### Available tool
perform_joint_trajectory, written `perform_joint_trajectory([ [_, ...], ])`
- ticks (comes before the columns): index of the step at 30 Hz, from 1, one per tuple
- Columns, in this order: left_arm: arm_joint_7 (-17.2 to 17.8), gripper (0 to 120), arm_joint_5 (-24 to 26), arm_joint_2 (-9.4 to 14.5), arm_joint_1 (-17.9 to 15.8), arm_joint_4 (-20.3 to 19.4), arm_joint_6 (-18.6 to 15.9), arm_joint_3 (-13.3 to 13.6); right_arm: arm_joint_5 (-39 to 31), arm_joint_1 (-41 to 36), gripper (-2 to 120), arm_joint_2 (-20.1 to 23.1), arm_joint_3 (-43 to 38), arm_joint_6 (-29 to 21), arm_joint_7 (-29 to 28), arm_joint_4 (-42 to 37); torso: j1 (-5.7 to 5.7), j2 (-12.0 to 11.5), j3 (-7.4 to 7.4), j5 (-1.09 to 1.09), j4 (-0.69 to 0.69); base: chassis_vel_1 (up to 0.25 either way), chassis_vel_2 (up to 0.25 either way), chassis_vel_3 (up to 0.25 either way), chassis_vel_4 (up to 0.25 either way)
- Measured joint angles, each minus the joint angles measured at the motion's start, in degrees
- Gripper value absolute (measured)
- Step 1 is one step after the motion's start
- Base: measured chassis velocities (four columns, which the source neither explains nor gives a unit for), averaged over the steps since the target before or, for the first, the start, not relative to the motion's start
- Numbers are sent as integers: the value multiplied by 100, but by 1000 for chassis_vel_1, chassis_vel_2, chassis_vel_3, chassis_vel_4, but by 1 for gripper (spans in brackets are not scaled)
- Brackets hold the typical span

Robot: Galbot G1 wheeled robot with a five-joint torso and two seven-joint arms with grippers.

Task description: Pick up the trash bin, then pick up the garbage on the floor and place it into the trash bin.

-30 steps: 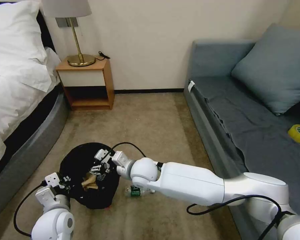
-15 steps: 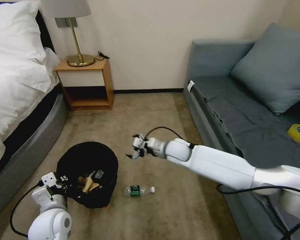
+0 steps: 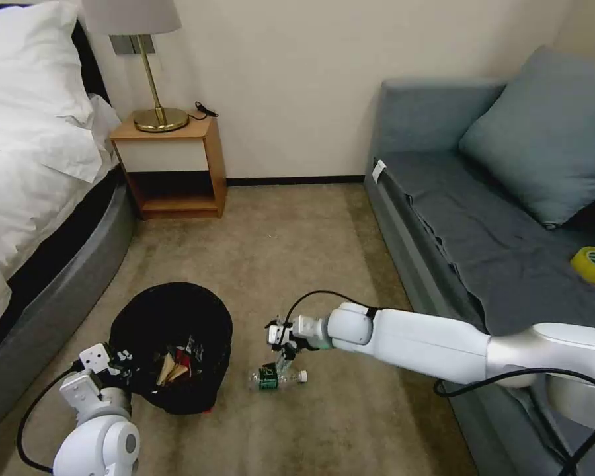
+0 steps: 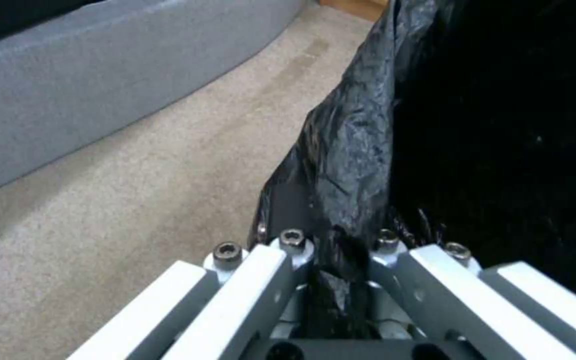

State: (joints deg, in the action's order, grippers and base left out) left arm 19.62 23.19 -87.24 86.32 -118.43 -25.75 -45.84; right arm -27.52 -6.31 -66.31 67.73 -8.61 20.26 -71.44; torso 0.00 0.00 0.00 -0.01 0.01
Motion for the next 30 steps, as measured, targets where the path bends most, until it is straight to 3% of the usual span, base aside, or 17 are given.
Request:
perform_joint_trajectory([
  [6,3,2,28,-5,29,-6,23,-30,110,-165,100,-401,237,232,66,722,0,0,0,0,0,0,0,0,0],
  [15,6,2,62,15,34,-9,33,-57,272,-378,100,-668,306,392,127,1434,0,0,0,0,-1,0,0,0,0],
  [30,9,2,67,-8,74,-26,64,-69,544,-607,100,-854,275,550,145,1931,0,0,0,1,-1,0,0,0,0],
])
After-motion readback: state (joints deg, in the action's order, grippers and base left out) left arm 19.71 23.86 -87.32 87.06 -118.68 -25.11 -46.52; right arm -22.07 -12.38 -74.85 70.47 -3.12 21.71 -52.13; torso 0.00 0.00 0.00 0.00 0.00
